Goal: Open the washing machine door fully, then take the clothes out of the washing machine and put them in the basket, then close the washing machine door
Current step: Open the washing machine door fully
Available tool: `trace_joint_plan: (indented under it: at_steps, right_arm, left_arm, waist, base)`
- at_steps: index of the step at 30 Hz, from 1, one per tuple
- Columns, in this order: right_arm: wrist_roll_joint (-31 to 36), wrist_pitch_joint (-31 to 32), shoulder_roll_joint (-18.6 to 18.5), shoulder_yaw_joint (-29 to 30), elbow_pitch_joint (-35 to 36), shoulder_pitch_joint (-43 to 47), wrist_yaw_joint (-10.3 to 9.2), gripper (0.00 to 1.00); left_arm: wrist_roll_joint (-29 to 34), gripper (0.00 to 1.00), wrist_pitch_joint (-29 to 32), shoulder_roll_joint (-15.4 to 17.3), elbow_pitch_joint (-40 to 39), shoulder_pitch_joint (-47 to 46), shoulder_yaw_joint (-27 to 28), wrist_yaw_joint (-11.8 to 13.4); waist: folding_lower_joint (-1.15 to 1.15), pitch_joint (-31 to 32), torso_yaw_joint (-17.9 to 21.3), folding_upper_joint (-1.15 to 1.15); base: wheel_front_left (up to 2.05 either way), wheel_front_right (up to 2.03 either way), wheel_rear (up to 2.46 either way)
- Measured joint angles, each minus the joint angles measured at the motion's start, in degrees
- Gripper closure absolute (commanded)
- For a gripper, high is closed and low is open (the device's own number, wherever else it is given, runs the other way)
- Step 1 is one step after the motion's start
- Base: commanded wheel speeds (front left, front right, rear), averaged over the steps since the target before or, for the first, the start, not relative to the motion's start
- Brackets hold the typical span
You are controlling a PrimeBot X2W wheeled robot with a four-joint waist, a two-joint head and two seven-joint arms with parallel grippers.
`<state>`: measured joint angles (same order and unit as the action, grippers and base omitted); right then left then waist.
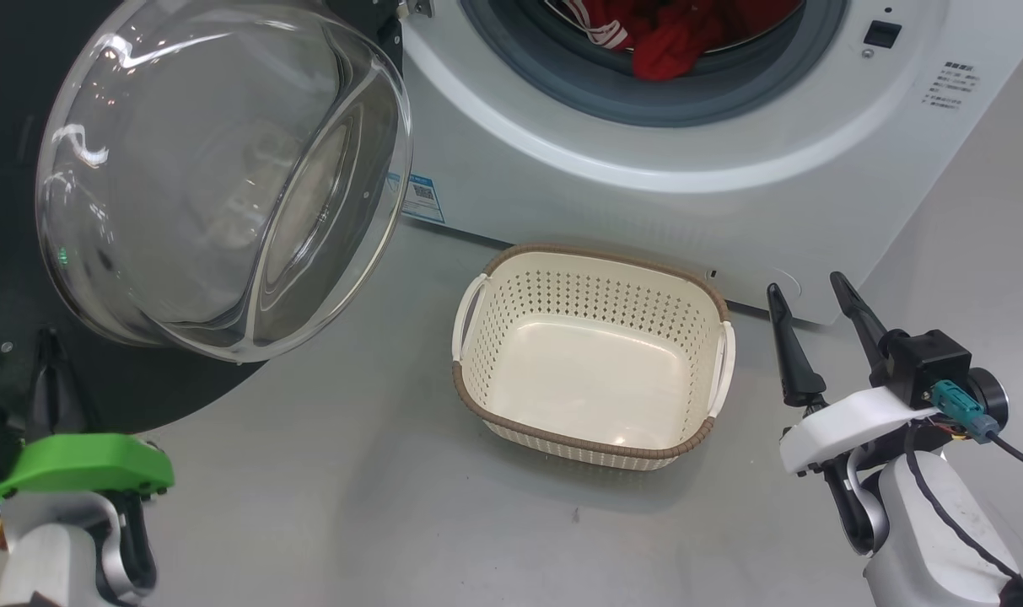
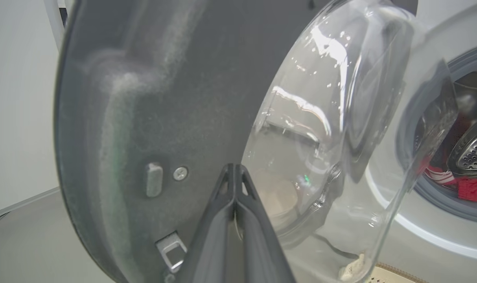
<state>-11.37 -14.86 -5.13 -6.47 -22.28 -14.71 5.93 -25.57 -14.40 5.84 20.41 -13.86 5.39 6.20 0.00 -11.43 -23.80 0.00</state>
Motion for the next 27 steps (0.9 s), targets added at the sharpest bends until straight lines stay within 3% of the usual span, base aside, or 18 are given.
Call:
trace_joint_plan:
  at_steps: [5,12,14,16,17,27]
  right_arm:
    - [0.0,0.0,0.2,0.1,-0.1,0.0,0.05,0.00]
    - [0.0,0.0,0.8,0.0,-0.1,0.1,0.07,0.00]
    - [0.0,0.0,0.9,-0.1,-0.1,0.1,0.07,0.00]
    - [0.0,0.0,1.1,-0.3,-0.1,0.1,0.07,0.00]
    - [0.0,0.0,1.2,-0.4,-0.1,0.1,0.07,0.00]
    - [-0.1,0.0,1.5,-1.0,-0.2,0.2,0.15,0.00]
  left_arm:
    - [1.5,1.00,0.0,-1.6,-2.7,3.5,-1.4,-0.8]
    - [2.3,0.66,0.0,-3.1,-5.4,6.6,-3.2,-2.1]
    - [2.2,0.52,0.0,-3.2,-6.1,7.4,-3.8,-2.5]
    - [2.2,0.08,0.0,-3.2,-6.5,8.2,-4.3,-3.1]
    - [2.2,0.01,0.0,-3.1,-6.6,8.6,-4.8,-3.4]
    - [4.2,0.00,0.0,-3.1,-8.3,10.6,-9.9,-5.2]
  waist:
    - [0.00,0.7,0.5,0.00]
    - [0.00,1.3,1.2,0.00]
    - [0.00,1.4,1.5,0.00]
    - [0.00,1.6,1.9,0.00]
    - [0.00,1.6,2.2,0.00]
    - [0.00,2.0,5.5,0.00]
  base:
    - [0.00,0.00,0.00]
    - [0.00,0.00,0.00]
    - [0.00,0.00,0.00]
    - [0.00,0.00,0.00]
    - [0.00,0.00,0.00]
    - [0.00,0.00,0.00]
